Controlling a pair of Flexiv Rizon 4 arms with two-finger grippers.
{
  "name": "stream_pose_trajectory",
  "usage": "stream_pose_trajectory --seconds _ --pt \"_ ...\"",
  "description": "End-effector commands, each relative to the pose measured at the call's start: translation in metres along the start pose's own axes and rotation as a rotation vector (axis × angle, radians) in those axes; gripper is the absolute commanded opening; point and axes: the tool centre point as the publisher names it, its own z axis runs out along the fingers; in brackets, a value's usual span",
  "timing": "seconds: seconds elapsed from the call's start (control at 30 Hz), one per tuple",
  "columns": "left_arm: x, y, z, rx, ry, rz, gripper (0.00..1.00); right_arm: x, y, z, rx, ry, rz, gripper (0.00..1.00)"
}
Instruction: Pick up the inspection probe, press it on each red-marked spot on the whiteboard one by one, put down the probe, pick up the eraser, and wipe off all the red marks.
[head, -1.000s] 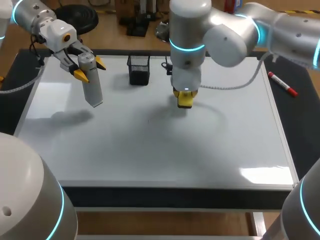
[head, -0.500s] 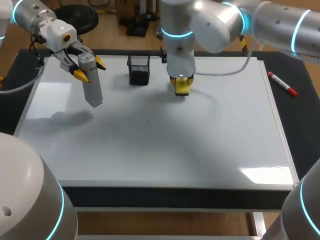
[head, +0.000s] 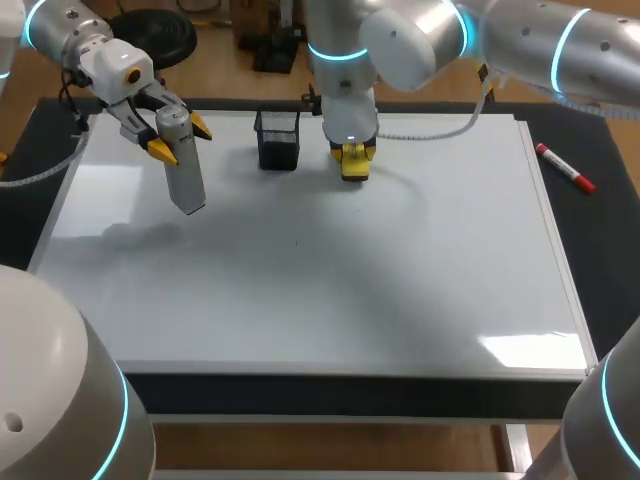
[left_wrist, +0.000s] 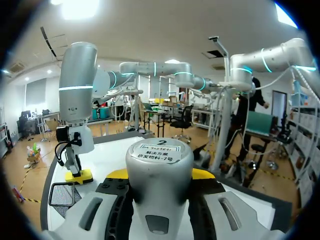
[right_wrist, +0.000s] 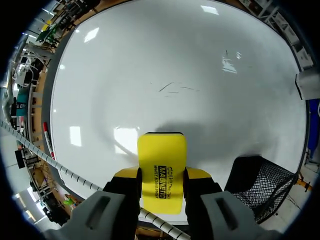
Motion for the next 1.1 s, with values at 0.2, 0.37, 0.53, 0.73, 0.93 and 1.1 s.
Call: stream_pose_trajectory --seconds 0.2,0.37,0.53,0.73,0.93,1.1 --pt "0.0 -0.002 0.001 -0.003 -0.002 0.0 0.0 -0.005 -0.015 0.003 -0.014 0.018 0.003 0.0" --pt "0.0 -0.002 0.001 -0.003 -0.002 0.0 0.0 -0.004 -0.019 0.006 -0.014 0.016 0.002 0.0" --pt "0.0 -0.002 0.001 -0.003 -0.002 0.0 0.0 -0.005 -0.023 0.01 -0.016 0.019 -0.001 0.0" --pt "0.0 -0.002 0.001 -0.003 -0.002 0.0 0.0 -0.007 -0.026 0.015 -0.017 0.026 0.002 0.0" --pt "0.0 -0.002 0.001 -0.003 -0.002 0.0 0.0 -0.005 -0.026 0.019 -0.027 0.024 0.012 0.0" --pt "0.0 -0.002 0.001 -0.003 -0.002 0.0 0.0 -0.002 -0.022 0.015 -0.016 0.017 0.019 0.38"
